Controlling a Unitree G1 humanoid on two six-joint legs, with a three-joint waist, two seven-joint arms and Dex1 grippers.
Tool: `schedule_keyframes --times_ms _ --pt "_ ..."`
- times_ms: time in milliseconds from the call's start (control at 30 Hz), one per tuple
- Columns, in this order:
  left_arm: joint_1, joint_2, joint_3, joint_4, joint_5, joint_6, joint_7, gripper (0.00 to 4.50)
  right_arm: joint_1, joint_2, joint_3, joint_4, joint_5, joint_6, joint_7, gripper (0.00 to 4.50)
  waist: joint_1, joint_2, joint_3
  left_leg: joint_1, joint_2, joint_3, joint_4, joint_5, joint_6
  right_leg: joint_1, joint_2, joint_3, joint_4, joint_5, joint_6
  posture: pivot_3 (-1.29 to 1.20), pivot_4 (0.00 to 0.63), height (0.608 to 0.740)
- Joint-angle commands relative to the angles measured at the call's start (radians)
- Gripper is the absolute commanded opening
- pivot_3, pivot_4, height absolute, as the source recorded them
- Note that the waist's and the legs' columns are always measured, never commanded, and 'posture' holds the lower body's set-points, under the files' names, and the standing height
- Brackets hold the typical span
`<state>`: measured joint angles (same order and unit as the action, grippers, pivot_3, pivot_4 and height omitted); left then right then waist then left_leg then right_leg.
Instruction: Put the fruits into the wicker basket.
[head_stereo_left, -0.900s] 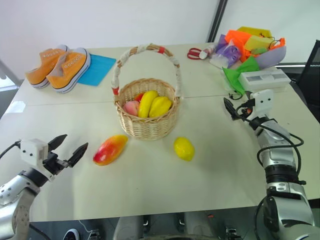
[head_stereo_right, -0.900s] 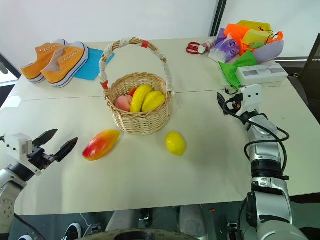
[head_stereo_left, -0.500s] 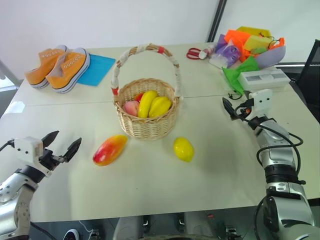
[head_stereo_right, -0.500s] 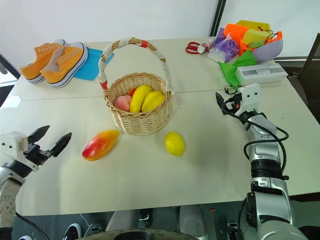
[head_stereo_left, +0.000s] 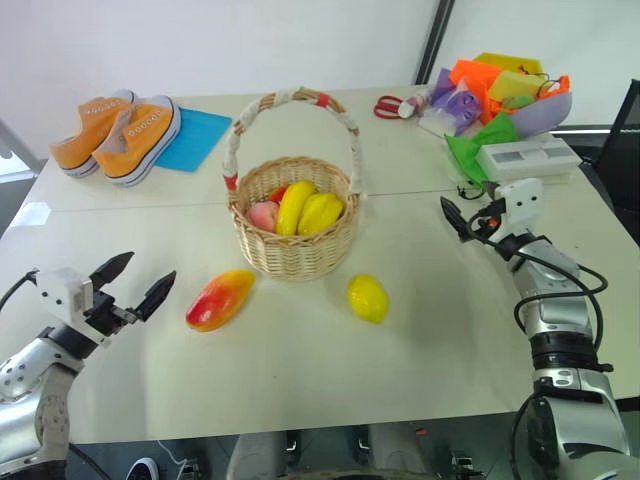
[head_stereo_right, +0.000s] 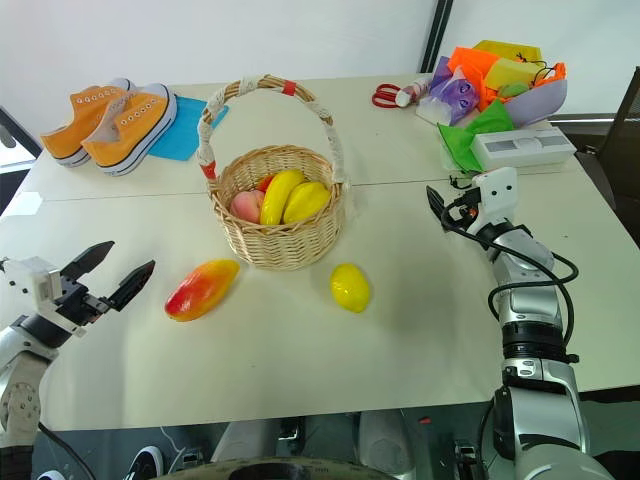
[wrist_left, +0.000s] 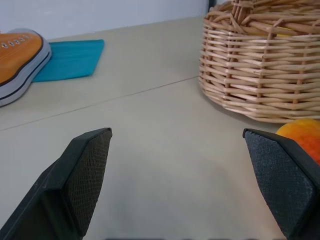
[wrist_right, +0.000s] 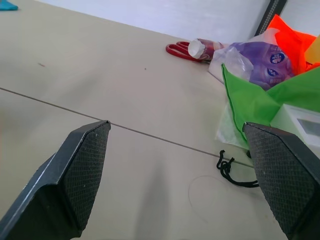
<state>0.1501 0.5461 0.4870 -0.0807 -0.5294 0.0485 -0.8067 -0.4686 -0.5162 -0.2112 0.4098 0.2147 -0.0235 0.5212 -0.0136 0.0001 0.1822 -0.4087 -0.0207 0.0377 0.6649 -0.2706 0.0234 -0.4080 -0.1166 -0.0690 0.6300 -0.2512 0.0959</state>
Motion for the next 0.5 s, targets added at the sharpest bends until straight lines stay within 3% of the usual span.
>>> schedule_keyframes --times_ms 33,100,233,400,500 --pt "-0.005 0.006 0.020 -0.011 -0.021 -0.020 -0.010 4.50 0.004 -0.007 -0.018 -0.044 0.021 0.004 0.012 4.42 0.000 0.000 0.000 0.000 0.000 0.000 0.000 0.000 0.000 0.000 0.000 0.000 0.000 0.000 0.000 0.00 0.150 0.740" --pt "-0.009 0.008 0.019 -0.009 -0.023 -0.018 -0.012 4.50 0.001 -0.011 -0.020 -0.049 0.026 0.012 0.017 4.42 0.000 0.000 0.000 0.000 0.000 0.000 0.000 0.000 0.000 0.000 0.000 0.000 0.000 0.000 0.000 0.00 0.150 0.740" --pt "-0.016 0.011 0.007 -0.047 -0.065 -0.009 -0.057 4.50 0.070 -0.029 0.017 -0.261 0.218 0.175 0.263 4.42 0.001 0.000 0.000 0.000 0.000 0.000 0.000 0.000 0.000 0.000 0.000 0.000 0.000 0.000 0.000 0.00 0.150 0.740" --pt "-0.007 0.036 0.002 -0.091 -0.109 0.003 -0.143 4.50 0.175 -0.128 0.045 -0.547 0.402 0.406 0.435 4.42 0.003 0.000 0.000 -0.001 0.000 0.000 0.000 -0.001 0.001 0.000 -0.001 0.000 -0.001 -0.001 -0.001 0.00 0.150 0.740" --pt "-0.010 0.077 0.003 -0.078 -0.137 0.035 -0.204 4.50 0.225 -0.211 0.118 -0.674 0.394 0.481 0.503 4.42 0.003 0.000 0.000 -0.001 0.000 0.000 0.000 -0.001 0.001 0.000 -0.001 0.000 -0.002 -0.001 -0.002 0.00 0.150 0.740"
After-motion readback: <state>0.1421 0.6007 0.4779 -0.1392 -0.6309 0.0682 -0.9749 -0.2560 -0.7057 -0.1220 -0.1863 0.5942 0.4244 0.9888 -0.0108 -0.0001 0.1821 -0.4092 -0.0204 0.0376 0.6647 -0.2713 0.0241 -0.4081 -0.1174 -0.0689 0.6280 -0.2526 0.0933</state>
